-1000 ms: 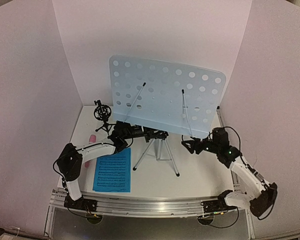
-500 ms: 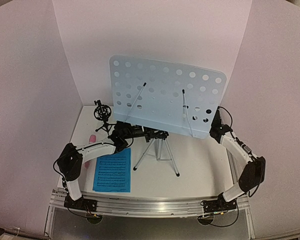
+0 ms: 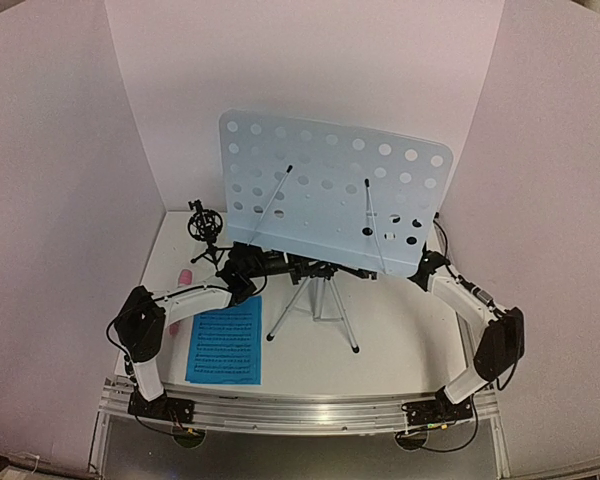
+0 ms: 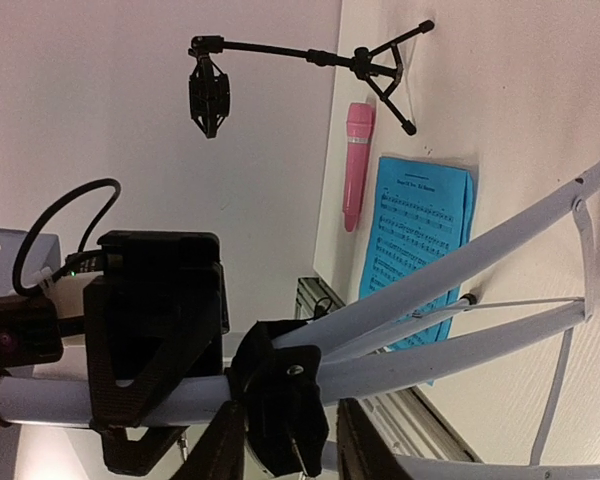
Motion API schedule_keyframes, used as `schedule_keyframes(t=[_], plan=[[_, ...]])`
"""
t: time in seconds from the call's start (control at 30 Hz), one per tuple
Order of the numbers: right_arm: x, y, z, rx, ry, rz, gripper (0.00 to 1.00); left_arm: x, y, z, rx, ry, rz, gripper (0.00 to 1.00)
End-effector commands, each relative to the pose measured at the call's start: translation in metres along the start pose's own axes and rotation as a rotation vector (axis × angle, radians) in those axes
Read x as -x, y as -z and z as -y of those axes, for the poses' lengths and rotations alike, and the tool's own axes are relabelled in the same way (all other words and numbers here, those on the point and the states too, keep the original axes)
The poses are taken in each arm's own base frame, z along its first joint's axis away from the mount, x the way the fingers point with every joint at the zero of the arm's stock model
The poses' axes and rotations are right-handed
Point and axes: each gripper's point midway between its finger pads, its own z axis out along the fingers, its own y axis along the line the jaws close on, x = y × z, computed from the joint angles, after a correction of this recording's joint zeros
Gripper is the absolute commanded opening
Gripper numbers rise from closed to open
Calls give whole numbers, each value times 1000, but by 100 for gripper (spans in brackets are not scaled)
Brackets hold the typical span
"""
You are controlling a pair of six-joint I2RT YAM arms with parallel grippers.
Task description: Set up the instrument practice props
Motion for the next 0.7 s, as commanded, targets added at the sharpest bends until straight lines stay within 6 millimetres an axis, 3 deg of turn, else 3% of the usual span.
schedule_keyframes(t=[0.0,0.3,0.5,0.6,0.67], plan=[[9,-3,-3,23,-81,16,22,19,-5,3,-13,-16,50,0],[7,-6,4,7,-140,18,26,20,-5,5,-20,-23,51,0],[-12,-14,6,18,-162,-54,24,19,-5,4,-17,-30,49,0],[-17,-13,10,10,-188,-57,19,18,-5,4,-19,-35,47,0],[-17,-14,8,11,-206,-58,6,17,-5,4,-18,-35,46,0]])
